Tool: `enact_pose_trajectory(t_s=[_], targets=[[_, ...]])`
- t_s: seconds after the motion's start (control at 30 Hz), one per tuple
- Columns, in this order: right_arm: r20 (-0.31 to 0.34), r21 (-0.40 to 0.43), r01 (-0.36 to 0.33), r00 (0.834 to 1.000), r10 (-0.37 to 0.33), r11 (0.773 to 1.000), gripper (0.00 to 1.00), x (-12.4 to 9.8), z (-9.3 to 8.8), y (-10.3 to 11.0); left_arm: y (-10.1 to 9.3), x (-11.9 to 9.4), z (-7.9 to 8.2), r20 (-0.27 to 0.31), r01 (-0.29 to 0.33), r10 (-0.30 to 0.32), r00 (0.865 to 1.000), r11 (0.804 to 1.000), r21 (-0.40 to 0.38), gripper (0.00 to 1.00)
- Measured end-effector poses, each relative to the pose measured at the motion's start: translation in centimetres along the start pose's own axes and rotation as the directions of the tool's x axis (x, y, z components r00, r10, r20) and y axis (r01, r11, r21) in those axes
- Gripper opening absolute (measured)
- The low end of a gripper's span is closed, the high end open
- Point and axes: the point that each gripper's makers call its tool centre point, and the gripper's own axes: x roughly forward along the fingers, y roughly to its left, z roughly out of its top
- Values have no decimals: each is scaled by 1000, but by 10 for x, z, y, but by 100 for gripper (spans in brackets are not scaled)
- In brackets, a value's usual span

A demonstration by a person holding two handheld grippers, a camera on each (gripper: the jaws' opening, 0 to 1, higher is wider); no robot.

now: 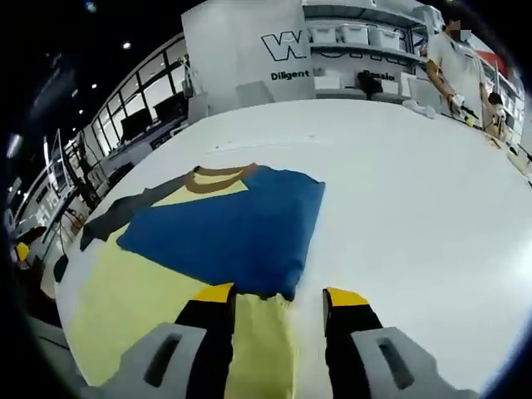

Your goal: Fold the garment on the visible template until the final outline fits inside the template.

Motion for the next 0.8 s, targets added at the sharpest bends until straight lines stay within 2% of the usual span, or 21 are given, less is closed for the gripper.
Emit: enact_pose_trajectory(t_s=[0.1, 0.2, 0.23, 0.3, 0.37, 0.47, 0.53, 0.63, 0.8], targets=[[23, -24, -2, 1000, 3, 1000, 62, -6, 4, 5, 3, 2, 4, 10, -3, 3, 1000, 1000, -14, 97], [25, -28, -6, 1000, 7, 1000, 70, -7, 5, 7, 3, 2, 4, 10, -3, 3, 1000, 1000, -14, 96], [35, -36, -25, 999, 27, 999, 73, -13, 7, 14, 3, 3, 9, 30, -4, 4, 1000, 1000, 12, 95], [32, -40, -33, 999, 34, 999, 78, -15, 7, 17, 3, 3, 10, 33, -6, 5, 999, 1000, 19, 94], [45, -59, -59, 997, 62, 996, 80, -25, 9, 30, 5, 6, 7, 5, -4, 4, 1000, 1000, 14, 95], [46, -66, -73, 996, 76, 995, 84, -28, 8, 36, 7, 8, 11, 22, -3, 3, 1000, 1000, 1, 94], [57, -139, -139, 987, 148, 981, 82, -42, 7, 60, 11, 12, 14, 25, -4, 4, 1000, 1000, -3, 93], [42, -154, -149, 987, 157, 977, 83, -46, 2, 65, 15, 15, 14, 11, -6, 6, 1000, 1000, -8, 90], [23, -175, -180, 982, 187, 968, 83, -56, -10, 77, 29, 17, 12, -5, -16, 15, 1000, 995, -94, 74]])
